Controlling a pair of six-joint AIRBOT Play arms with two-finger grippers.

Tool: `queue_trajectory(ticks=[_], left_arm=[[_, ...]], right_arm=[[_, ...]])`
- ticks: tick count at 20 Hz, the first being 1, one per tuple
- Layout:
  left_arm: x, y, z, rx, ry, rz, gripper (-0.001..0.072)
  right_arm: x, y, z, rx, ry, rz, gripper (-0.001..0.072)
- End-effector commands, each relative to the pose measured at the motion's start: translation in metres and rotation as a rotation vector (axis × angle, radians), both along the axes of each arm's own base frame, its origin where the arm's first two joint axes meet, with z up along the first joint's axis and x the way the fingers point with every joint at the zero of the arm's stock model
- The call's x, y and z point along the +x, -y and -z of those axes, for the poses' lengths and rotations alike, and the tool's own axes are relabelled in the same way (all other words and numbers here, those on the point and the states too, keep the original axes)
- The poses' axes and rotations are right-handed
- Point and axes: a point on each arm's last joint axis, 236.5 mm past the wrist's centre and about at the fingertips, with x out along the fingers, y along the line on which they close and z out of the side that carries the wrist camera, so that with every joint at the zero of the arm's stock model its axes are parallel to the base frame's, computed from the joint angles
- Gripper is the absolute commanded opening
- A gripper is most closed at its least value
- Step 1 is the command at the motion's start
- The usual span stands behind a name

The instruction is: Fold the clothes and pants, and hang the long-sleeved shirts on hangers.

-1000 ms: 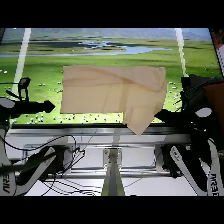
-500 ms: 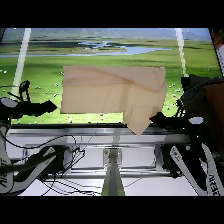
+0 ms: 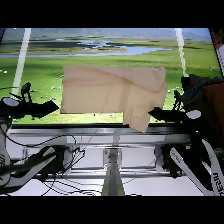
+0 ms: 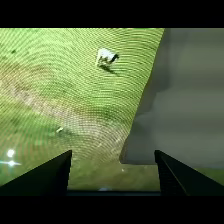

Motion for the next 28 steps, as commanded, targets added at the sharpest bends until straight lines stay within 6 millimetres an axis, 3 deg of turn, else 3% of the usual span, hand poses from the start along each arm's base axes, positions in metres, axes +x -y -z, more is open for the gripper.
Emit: queue_trajectory(ticks=[1, 6, 10, 12, 14, 16, 20, 22, 26, 28], left_arm=[[-0.002, 0.015, 0.017, -0.084, -0.046, 0.025, 0.0486], [-0.007, 0.025, 0.034, -0.128, -0.065, 0.118, 0.0254], [-0.016, 0.034, 0.03, -0.163, -0.074, 0.186, 0.0223], [-0.025, 0.042, 0.027, -0.196, -0.089, 0.24, 0.0041], [-0.019, 0.041, 0.023, -0.192, -0.071, 0.246, 0.0015], [-0.006, 0.038, 0.006, -0.191, -0.04, 0.269, 0.0014], [0.025, 0.027, -0.075, -0.115, 0.131, 0.344, 0.0013], [0.025, 0.028, -0.105, -0.061, 0.208, 0.328, 0.0014], [-0.004, 0.045, -0.131, -0.067, 0.224, 0.321, 0.0014], [0.004, 0.052, -0.138, -0.092, 0.283, 0.288, 0.0014]], right_arm=[[0.029, -0.002, -0.03, -0.012, 0.099, -0.031, 0.0014], [0.05, 0.002, -0.054, -0.03, 0.171, -0.033, 0.0014], [0.07, 0.01, -0.079, -0.078, 0.245, -0.051, 0.0015], [0.081, 0.015, -0.094, -0.113, 0.29, -0.063, 0.0015], [0.091, 0.019, -0.111, -0.139, 0.33, -0.08, 0.0015], [0.092, 0.019, -0.128, -0.171, 0.352, -0.134, 0.0014], [0.075, 0.014, -0.163, -0.214, 0.343, -0.285, 0.0013], [0.064, 0.011, -0.175, -0.199, 0.343, -0.269, 0.0012], [0.025, 0.003, -0.182, -0.172, 0.303, -0.256, 0.0012], [0.021, 0.003, -0.179, -0.162, 0.308, -0.199, 0.0014]])
